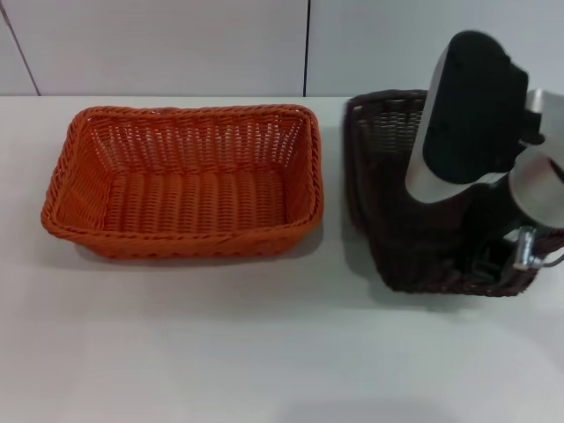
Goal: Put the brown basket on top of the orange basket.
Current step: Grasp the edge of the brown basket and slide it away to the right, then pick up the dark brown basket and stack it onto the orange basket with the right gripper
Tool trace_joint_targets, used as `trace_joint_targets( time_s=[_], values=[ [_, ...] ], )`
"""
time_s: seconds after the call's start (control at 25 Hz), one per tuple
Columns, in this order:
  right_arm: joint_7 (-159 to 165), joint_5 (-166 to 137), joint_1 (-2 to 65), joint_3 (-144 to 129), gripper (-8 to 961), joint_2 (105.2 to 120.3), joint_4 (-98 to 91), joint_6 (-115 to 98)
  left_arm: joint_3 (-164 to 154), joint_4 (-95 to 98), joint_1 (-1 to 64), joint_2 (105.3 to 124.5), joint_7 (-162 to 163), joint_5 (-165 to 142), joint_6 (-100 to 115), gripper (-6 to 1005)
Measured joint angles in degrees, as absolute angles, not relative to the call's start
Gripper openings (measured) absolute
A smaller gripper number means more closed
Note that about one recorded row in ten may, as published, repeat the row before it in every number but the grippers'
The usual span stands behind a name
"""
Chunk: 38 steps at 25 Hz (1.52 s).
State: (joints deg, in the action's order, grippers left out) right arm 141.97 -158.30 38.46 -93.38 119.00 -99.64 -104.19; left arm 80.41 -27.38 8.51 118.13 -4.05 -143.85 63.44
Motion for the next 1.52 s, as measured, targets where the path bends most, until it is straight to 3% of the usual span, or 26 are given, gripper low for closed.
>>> trace_joint_targets(
  time_s=[0.44,1.0,1.4,1.52],
  values=[
    [144.66,-162.22,38.78,-94.02,152,119.0,-110.47,-107.7,80.37,-27.57,8.14,118.12,-4.0,-144.07,63.81,789],
    [142.53,-166.24,43.6,-101.87,151,119.03,-110.03,-99.76,80.42,-27.39,8.01,118.13,-3.46,-144.15,63.65,789],
    [132.01,-167.18,43.45,-107.4,151,119.09,-107.38,-88.26,80.35,-27.48,8.11,118.05,-2.3,-144.13,63.57,788],
    [120.38,-167.18,39.32,-110.74,151,119.08,-105.96,-79.68,80.4,-27.33,8.2,118.1,-1.82,-143.82,63.44,788]
  ],
)
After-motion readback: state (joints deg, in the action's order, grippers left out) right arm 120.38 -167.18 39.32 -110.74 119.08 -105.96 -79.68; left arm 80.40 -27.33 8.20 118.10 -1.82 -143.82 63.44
